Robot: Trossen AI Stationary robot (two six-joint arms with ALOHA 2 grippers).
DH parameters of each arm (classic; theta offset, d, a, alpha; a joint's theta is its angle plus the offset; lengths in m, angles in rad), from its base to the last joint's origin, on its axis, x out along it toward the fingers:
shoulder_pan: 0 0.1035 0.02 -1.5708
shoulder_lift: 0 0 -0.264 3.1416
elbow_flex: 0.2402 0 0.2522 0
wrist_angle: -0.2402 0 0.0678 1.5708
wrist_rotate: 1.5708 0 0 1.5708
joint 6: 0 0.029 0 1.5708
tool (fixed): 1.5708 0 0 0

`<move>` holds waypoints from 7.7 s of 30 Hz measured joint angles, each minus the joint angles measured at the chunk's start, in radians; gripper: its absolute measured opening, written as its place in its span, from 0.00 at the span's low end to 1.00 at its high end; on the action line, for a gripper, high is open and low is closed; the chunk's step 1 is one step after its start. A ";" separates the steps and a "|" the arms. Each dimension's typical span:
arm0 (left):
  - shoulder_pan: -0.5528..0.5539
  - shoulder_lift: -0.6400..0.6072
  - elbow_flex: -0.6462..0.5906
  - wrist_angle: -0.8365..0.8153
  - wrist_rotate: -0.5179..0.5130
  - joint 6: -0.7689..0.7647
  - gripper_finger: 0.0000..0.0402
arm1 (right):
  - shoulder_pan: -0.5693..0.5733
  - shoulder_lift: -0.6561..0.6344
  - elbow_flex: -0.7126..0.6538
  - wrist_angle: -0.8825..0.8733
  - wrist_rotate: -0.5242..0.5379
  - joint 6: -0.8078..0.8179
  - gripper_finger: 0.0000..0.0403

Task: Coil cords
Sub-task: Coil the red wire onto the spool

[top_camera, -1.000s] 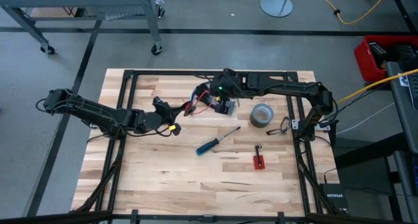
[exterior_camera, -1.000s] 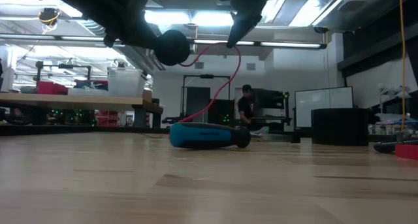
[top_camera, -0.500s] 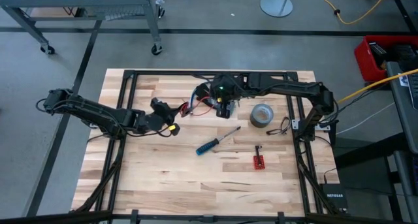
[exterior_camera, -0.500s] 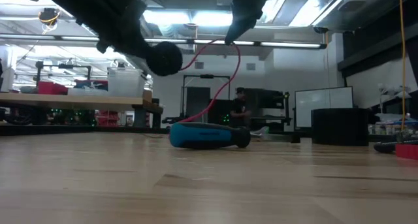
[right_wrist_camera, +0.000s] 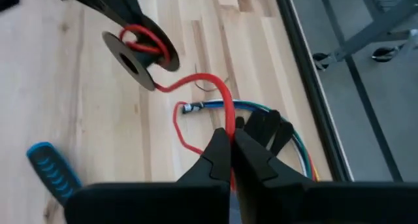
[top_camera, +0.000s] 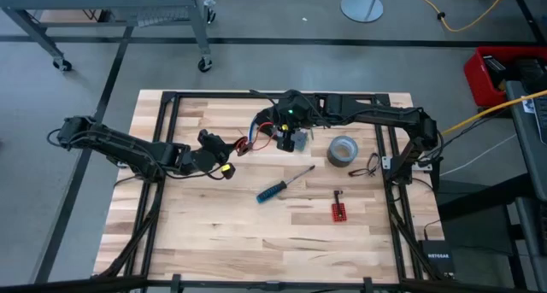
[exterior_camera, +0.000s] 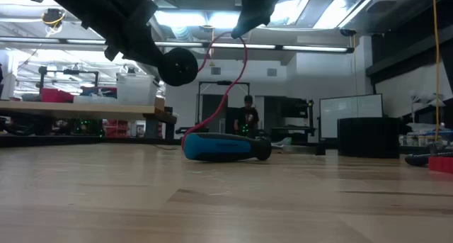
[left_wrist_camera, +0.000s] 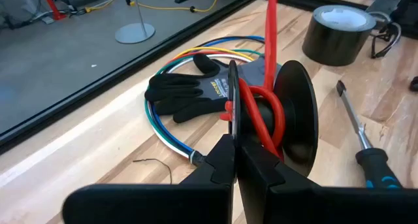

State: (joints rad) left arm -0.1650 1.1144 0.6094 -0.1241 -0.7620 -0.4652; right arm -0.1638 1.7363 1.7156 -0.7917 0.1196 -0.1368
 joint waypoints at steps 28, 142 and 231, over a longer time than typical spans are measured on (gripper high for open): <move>0.030 0.024 0.000 0.066 0.000 -0.011 0.00 | 0.014 0.000 0.005 0.194 -0.443 0.164 0.00; -0.078 -0.035 0.000 0.408 0.018 0.251 0.00 | 0.143 -0.028 -0.051 -0.328 0.412 0.235 0.00; -0.010 0.107 -0.001 0.568 0.033 0.267 0.00 | 0.132 0.019 -0.025 0.350 -0.341 0.322 0.00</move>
State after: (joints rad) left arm -0.1745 1.2213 0.6086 0.4440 -0.7286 -0.1986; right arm -0.0322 1.7558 1.6905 -0.4421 -0.2217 0.1848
